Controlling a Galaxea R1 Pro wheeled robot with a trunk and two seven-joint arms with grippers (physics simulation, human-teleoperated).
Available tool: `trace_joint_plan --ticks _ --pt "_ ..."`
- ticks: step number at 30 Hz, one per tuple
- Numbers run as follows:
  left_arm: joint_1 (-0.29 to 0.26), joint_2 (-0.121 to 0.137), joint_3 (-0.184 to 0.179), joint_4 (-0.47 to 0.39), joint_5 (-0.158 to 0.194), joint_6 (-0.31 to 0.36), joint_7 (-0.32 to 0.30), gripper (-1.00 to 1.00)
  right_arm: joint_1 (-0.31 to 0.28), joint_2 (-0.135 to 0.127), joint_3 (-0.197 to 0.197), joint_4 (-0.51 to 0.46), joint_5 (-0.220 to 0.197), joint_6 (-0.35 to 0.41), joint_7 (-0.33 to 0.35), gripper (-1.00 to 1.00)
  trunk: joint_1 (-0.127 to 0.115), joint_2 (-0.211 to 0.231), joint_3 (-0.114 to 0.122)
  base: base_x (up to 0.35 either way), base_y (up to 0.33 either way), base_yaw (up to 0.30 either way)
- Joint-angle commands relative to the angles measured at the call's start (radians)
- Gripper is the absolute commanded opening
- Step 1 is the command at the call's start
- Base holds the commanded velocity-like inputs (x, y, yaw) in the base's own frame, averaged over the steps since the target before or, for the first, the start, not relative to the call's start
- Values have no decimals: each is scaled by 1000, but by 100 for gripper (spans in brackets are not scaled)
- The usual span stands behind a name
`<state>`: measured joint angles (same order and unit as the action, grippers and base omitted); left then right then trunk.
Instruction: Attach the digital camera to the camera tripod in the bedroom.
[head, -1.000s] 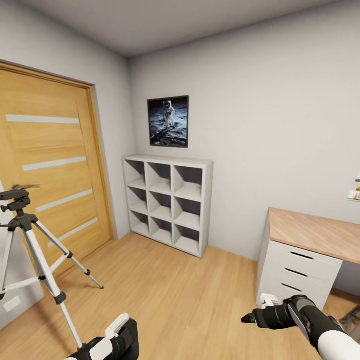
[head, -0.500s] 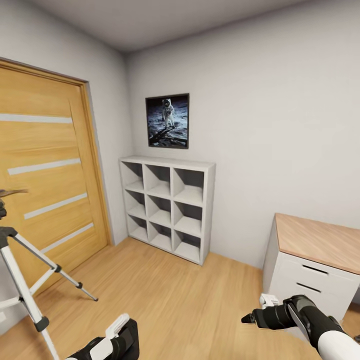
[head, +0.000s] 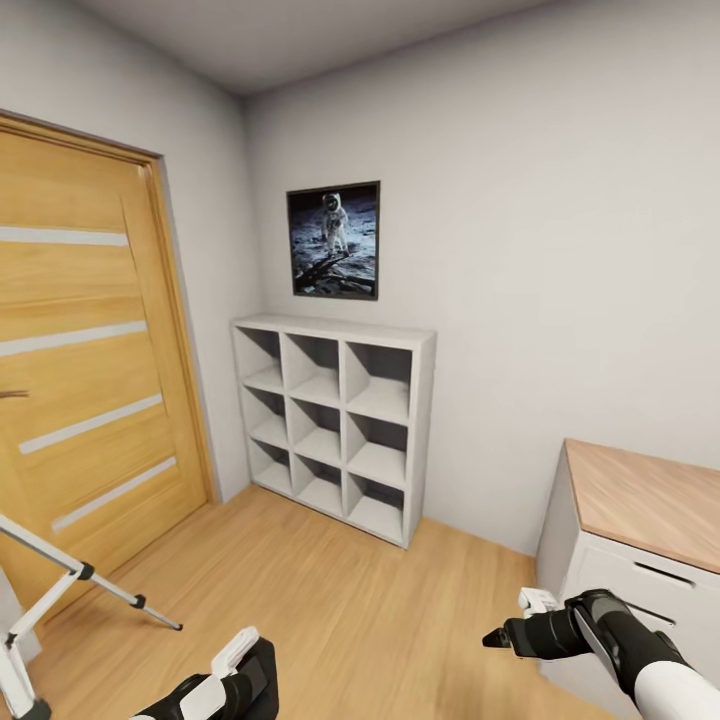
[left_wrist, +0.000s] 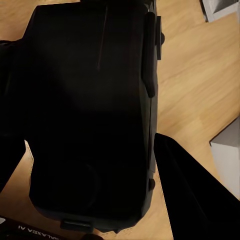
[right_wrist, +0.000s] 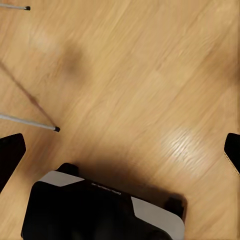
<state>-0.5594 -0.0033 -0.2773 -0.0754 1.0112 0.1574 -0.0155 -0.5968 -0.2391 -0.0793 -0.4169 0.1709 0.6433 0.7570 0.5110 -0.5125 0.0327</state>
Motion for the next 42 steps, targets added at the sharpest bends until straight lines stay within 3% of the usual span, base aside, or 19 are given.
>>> trace_joint_plan --ticks 1,24,27,32,42 --pt "0 0 -8 0 7 2 -3 -100 0 1 -8 -1 11 5 7 100 1 -1 0 322 0 0" --pt "0 -1 -9 -2 6 2 -3 -100 0 1 -7 -2 12 4 10 100 1 -1 0 323 0 216" --pt "0 -10 -9 -2 3 0 -4 -100 0 1 -7 -1 11 4 12 100 1 -1 0 317 0 125" --pt "0 -33 -11 -11 -3 -6 -2 -100 0 2 -7 -1 10 5 13 100 1 -1 0 121 0 25" --pt "0 -38 -10 -15 -3 -8 1 -100 0 1 -9 0 4 5 15 100 1 -1 0 38 -10 2"
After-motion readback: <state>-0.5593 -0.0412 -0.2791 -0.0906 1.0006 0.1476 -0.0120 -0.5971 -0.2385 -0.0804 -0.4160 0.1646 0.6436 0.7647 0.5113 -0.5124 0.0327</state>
